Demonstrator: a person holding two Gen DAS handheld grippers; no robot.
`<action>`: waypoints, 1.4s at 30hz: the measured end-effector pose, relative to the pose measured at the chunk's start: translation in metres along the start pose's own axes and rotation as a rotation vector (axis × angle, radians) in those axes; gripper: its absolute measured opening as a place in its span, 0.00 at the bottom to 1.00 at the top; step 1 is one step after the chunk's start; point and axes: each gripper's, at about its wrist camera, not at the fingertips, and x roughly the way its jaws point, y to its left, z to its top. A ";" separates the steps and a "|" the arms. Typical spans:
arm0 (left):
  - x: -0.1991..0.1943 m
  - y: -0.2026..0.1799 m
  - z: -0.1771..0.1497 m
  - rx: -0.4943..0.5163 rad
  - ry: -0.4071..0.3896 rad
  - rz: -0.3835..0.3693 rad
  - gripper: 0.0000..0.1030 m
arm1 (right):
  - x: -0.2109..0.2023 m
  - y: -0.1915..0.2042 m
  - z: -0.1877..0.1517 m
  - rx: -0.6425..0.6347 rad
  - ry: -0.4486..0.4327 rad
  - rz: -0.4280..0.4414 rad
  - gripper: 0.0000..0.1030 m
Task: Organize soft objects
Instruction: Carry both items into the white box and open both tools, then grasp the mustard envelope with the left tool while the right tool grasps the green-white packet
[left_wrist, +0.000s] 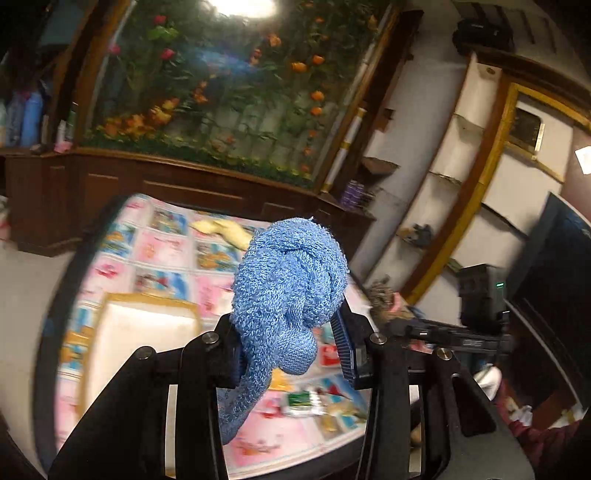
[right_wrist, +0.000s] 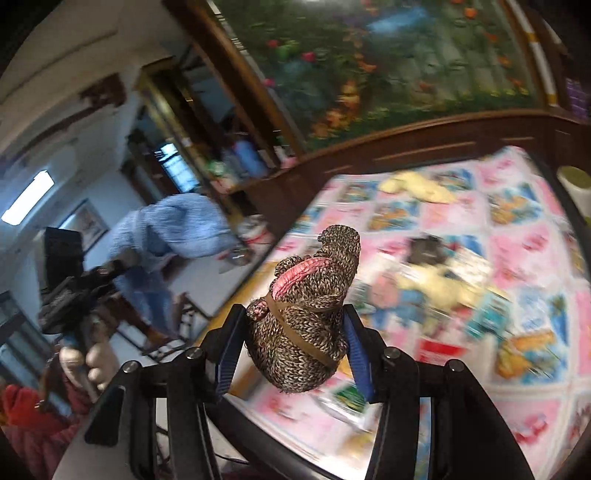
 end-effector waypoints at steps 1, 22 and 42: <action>-0.002 0.008 0.005 0.004 -0.004 0.043 0.38 | 0.010 0.010 0.010 -0.010 0.009 0.036 0.50; 0.148 0.199 -0.065 -0.336 0.226 0.272 0.38 | 0.295 0.023 -0.004 -0.126 0.351 -0.162 0.50; 0.132 0.182 -0.058 -0.338 0.219 0.332 0.52 | 0.249 0.021 0.015 -0.169 0.233 -0.247 0.53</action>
